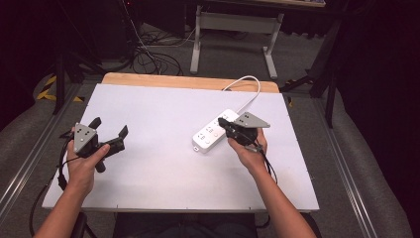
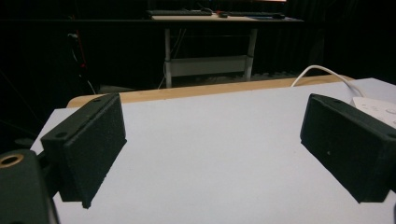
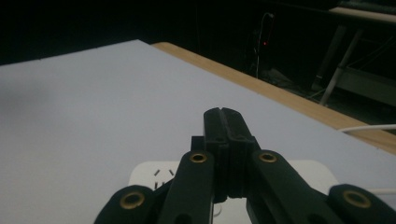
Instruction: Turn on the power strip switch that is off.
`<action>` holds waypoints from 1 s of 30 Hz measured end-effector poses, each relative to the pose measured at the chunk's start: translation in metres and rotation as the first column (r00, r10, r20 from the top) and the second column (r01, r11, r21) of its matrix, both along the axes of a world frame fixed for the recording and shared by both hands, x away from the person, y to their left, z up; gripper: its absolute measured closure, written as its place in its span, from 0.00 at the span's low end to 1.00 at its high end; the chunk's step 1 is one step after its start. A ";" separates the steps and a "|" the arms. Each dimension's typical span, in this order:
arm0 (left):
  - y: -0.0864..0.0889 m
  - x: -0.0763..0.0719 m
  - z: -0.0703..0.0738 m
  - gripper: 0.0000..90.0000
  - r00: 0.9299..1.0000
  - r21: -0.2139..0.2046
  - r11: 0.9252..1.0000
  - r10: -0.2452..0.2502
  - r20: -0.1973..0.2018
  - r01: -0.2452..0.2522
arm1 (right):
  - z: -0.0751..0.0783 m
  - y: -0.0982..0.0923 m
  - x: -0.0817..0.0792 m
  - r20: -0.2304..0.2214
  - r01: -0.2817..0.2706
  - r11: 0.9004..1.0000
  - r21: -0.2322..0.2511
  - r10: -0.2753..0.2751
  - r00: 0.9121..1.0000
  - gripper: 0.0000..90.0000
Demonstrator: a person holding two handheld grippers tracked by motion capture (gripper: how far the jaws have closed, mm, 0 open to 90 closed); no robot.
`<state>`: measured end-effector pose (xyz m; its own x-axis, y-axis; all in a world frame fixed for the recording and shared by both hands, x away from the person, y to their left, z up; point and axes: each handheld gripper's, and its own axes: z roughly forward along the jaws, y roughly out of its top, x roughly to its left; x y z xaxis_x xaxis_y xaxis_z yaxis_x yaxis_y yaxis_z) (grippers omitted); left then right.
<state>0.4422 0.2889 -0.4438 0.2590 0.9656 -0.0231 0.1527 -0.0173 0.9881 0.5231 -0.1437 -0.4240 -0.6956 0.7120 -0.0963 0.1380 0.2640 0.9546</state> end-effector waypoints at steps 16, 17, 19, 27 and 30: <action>0.003 0.000 0.000 0.08 1.000 -0.013 1.000 0.009 0.000 -0.009 | 0.010 -0.030 -0.019 0.073 -0.013 0.994 0.105 0.005 0.997 1.00; 0.003 0.000 0.000 0.08 1.000 -0.012 1.000 0.010 0.003 -0.010 | 0.010 -0.034 -0.021 0.077 -0.012 0.994 0.112 0.003 0.997 0.99; 0.003 0.001 0.000 0.08 1.000 -0.017 1.000 0.015 0.004 -0.015 | 0.008 -0.041 -0.024 0.091 -0.019 0.991 0.133 0.007 0.996 0.99; 0.004 -0.001 0.001 0.08 1.000 -0.017 1.000 0.023 0.010 -0.023 | 0.007 -0.047 -0.035 0.141 -0.048 0.986 0.162 0.025 0.990 0.97; 0.006 -0.001 0.001 0.08 1.000 -0.023 0.999 0.027 0.011 -0.027 | 0.008 -0.047 -0.037 0.141 -0.048 0.984 0.170 0.024 0.990 0.98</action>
